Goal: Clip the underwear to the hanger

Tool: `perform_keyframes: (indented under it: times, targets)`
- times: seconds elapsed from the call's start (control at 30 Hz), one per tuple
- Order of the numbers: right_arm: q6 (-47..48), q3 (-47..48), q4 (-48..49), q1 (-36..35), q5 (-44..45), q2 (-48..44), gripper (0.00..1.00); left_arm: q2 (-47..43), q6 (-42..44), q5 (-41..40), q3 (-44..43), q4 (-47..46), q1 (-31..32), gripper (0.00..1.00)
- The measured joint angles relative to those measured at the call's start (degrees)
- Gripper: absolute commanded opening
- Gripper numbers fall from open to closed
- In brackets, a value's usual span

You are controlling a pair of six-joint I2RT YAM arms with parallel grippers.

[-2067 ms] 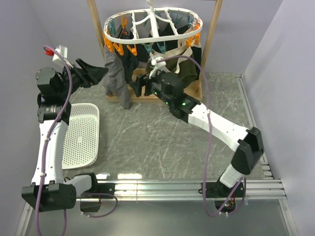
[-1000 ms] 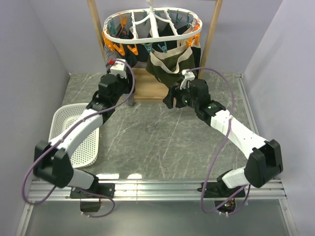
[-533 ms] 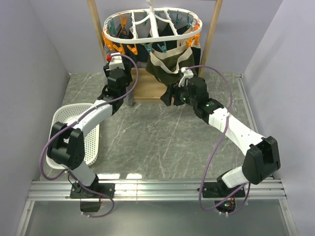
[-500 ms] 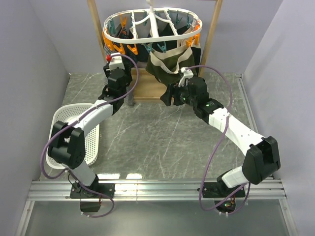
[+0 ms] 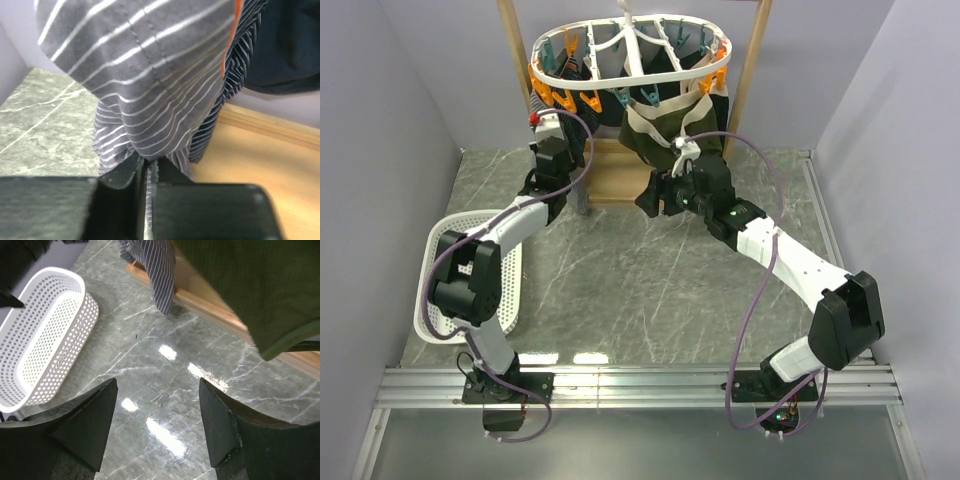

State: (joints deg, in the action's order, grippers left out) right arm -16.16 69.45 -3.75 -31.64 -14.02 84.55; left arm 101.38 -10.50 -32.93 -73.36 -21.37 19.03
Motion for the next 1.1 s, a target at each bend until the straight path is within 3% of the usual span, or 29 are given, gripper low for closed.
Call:
perform_keyframes:
  times: [0.2,0.5,0.8,1.1]
  targets:
    - [0.9,2.0,0.8,-1.7,-2.0,3.0,0.65,-8.4,-2.8,13.7,1.3,7.6,-3.5,0.0]
    - [0.5,6.5,8.7,-4.0,-7.5,10.2,0.66,-25.8,-4.6,42.2,3.0,14.8,-12.7,0.0]
    - [-5.0,7.4,17.7,-4.5,-15.3,14.5,0.73,-29.4,-5.7,67.6,8.0,16.4,-20.6,0.0]
    - [-19.0,7.4,27.1,-4.9,-21.6,17.4,0.79,-29.4,-13.3,82.2,9.3,11.9,-22.7,0.0]
